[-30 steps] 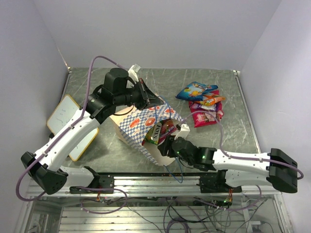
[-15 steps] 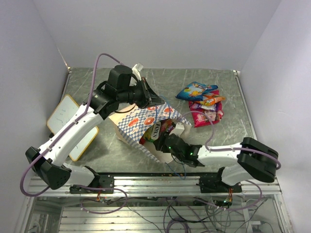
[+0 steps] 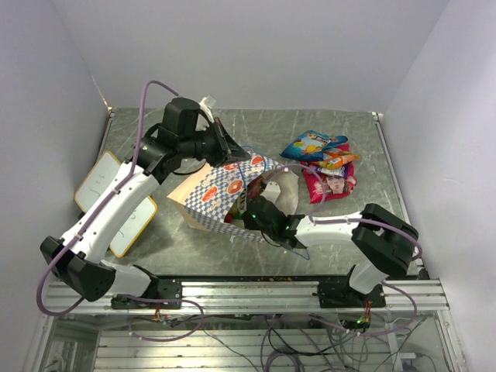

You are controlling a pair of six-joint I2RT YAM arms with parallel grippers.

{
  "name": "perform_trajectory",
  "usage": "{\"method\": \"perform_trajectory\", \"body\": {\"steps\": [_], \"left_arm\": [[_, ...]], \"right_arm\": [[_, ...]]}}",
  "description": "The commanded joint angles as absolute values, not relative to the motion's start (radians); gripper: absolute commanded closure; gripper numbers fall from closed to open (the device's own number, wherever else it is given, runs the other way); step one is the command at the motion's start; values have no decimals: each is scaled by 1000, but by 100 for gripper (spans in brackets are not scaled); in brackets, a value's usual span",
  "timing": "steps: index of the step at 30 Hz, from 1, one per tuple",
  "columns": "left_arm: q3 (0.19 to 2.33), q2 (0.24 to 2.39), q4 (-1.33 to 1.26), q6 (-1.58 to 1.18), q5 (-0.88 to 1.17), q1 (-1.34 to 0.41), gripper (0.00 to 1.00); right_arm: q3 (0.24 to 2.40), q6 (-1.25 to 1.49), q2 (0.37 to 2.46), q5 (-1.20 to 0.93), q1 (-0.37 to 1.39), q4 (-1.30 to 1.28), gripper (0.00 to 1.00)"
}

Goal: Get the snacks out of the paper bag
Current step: Take out the snack from the paper bag.

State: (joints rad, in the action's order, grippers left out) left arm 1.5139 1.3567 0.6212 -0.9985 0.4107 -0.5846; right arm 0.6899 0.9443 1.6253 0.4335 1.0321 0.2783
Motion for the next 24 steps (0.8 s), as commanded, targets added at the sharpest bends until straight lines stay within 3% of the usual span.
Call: {"method": "perform_trajectory", "body": {"steps": [1,10,24], "left_arm": [[1532,1311,684,-944,461,-496,93],[1512,1299,629,-911,577,-343,93],[1533,1323,586,-900,646,-246,93]], "right_arm": [[749,814,1530,371,1018,165,100],[803,762,1315,203,1017,-158,100],[1234,625,1144,452,1017,-636,100]]}}
